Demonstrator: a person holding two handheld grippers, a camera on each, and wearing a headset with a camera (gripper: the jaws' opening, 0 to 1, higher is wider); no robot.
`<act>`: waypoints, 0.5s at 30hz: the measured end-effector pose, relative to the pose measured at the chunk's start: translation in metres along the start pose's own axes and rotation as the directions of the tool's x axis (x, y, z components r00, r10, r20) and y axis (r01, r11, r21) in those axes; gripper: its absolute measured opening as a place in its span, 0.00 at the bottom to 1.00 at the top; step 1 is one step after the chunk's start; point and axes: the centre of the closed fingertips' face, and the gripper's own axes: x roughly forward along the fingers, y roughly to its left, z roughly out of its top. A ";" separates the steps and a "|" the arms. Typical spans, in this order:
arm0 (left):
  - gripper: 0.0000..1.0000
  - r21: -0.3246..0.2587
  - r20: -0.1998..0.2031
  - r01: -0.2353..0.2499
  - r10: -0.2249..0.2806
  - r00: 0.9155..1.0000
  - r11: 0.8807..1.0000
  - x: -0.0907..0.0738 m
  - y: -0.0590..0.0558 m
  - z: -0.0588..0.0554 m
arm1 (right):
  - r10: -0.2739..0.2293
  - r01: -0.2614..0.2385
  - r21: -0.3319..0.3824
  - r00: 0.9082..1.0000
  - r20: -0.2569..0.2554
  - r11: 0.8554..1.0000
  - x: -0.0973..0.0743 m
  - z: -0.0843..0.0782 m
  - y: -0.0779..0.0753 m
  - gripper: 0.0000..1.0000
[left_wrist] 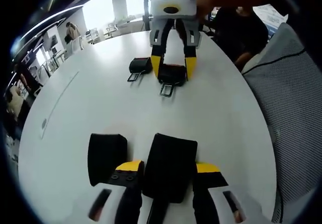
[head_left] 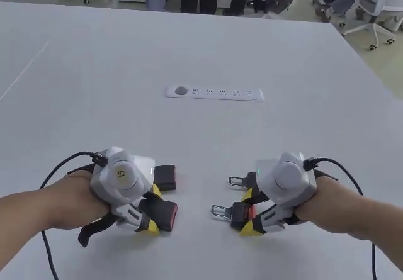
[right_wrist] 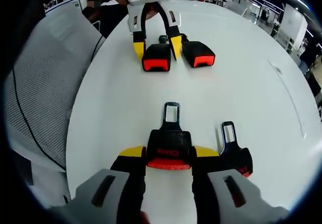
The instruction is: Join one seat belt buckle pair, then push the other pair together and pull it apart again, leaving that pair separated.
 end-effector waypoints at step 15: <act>0.36 -0.047 0.028 -0.019 0.020 0.999 0.999 0.001 -0.001 -0.001 | 0.005 -0.007 -0.049 0.999 -0.049 0.999 0.001 -0.001 0.002 0.33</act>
